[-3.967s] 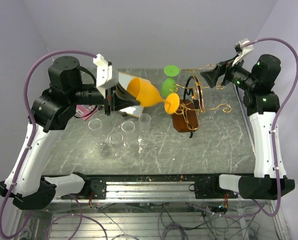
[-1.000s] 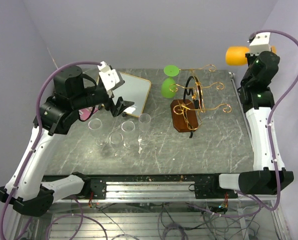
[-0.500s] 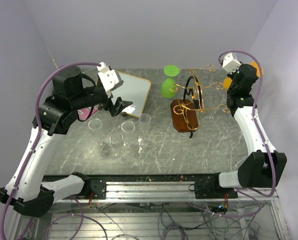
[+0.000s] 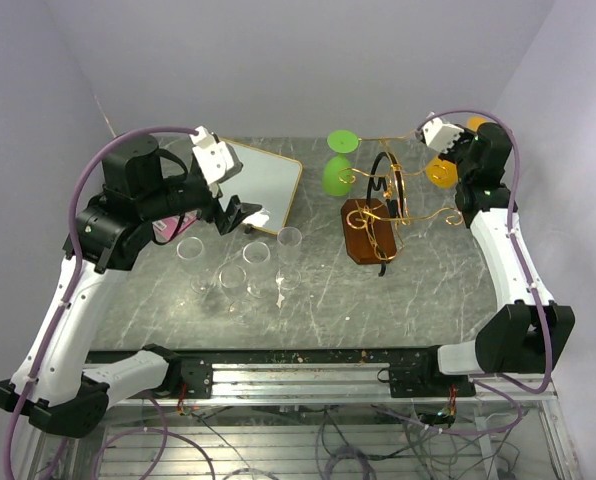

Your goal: Place the wine glass upside down on the wine glass rack

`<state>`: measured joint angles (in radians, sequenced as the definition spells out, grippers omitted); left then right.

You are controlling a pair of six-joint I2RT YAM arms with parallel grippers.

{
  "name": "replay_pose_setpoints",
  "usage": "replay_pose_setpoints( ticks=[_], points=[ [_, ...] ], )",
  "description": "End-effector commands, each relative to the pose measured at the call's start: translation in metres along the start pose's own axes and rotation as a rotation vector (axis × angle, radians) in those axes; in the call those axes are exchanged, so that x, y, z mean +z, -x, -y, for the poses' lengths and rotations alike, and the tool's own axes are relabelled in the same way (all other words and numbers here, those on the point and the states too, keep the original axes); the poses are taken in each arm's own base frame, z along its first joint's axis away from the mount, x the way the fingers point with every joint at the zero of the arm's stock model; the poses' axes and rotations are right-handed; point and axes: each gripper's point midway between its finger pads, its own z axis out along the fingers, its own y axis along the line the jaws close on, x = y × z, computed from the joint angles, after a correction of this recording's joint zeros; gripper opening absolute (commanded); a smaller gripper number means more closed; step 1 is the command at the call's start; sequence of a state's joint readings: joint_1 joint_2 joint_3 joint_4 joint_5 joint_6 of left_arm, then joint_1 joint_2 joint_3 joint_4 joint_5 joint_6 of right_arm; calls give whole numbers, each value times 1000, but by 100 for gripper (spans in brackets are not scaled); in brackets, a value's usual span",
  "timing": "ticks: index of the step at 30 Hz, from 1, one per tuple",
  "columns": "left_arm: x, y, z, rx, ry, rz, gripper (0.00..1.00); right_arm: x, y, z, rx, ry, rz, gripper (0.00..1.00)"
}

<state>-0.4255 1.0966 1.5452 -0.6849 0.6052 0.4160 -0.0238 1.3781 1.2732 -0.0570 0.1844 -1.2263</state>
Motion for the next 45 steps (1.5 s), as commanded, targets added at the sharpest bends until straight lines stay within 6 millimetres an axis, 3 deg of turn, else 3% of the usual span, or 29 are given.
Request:
replay_pose_setpoints(
  ticks=[1,30,45],
  points=[
    [-7,10,2,28,-11,42,93,4,19,-1,-50,63,90,0],
    [-7,2,3,29,-16,33,93,11,87,-50,-202,328,391,0],
    [-8,2,-1,29,-8,32,93,30,111,-57,-201,301,405,0]
  ],
)
